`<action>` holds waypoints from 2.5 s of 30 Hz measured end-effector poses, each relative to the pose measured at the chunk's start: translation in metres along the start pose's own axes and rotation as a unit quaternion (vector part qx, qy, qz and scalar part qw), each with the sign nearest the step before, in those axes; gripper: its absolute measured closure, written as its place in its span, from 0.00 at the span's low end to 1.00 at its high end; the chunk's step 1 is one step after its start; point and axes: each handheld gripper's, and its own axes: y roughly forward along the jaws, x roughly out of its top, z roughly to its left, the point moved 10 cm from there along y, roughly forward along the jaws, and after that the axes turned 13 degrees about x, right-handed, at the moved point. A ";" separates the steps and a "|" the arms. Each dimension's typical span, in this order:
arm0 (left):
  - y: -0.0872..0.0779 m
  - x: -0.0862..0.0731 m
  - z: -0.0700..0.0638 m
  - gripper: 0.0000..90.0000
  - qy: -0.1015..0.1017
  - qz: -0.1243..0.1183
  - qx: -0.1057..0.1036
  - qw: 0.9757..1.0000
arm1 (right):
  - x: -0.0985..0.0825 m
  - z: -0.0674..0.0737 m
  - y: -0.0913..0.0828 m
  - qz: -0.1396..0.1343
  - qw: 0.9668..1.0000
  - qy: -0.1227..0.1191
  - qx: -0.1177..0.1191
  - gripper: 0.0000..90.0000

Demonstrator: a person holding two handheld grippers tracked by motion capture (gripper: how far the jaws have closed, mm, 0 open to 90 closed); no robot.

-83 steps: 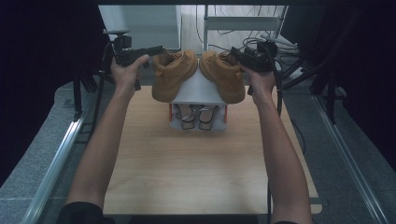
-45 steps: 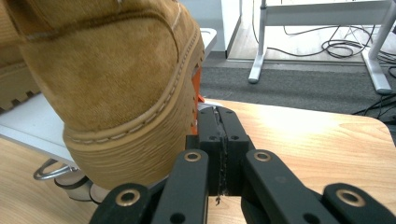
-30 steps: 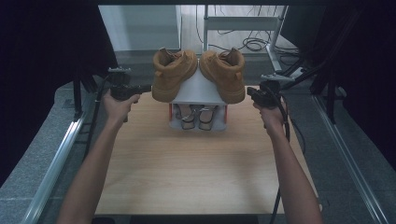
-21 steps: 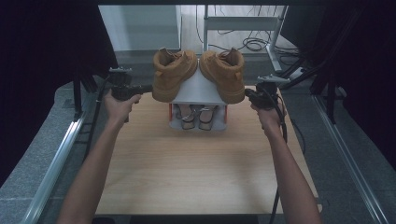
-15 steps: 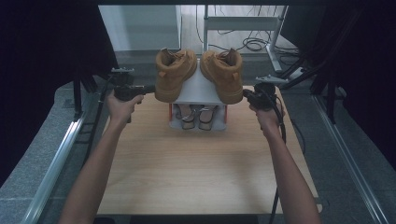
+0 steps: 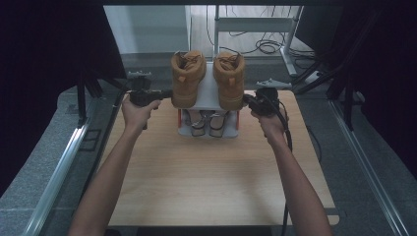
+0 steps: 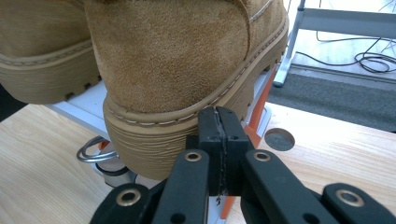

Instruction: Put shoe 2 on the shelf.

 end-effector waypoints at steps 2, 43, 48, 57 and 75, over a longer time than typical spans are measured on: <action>0.002 0.000 -0.004 1.00 0.007 0.000 0.000 1.000 | 0.000 0.001 0.001 -0.001 1.000 0.001 0.001 1.00; 0.064 0.041 0.032 1.00 -0.026 0.016 0.045 0.999 | 0.027 -0.056 0.060 -0.012 1.000 0.020 0.000 1.00; 0.066 0.040 0.026 1.00 -0.020 0.016 0.040 0.999 | 0.028 -0.053 0.063 -0.014 1.000 0.014 0.010 1.00; 0.070 0.041 0.023 1.00 -0.018 0.018 0.029 0.999 | 0.028 -0.050 0.066 -0.003 1.000 -0.001 0.014 1.00; 0.074 0.042 0.023 1.00 -0.023 0.015 0.044 0.999 | 0.031 -0.050 0.068 -0.016 1.000 0.003 0.008 1.00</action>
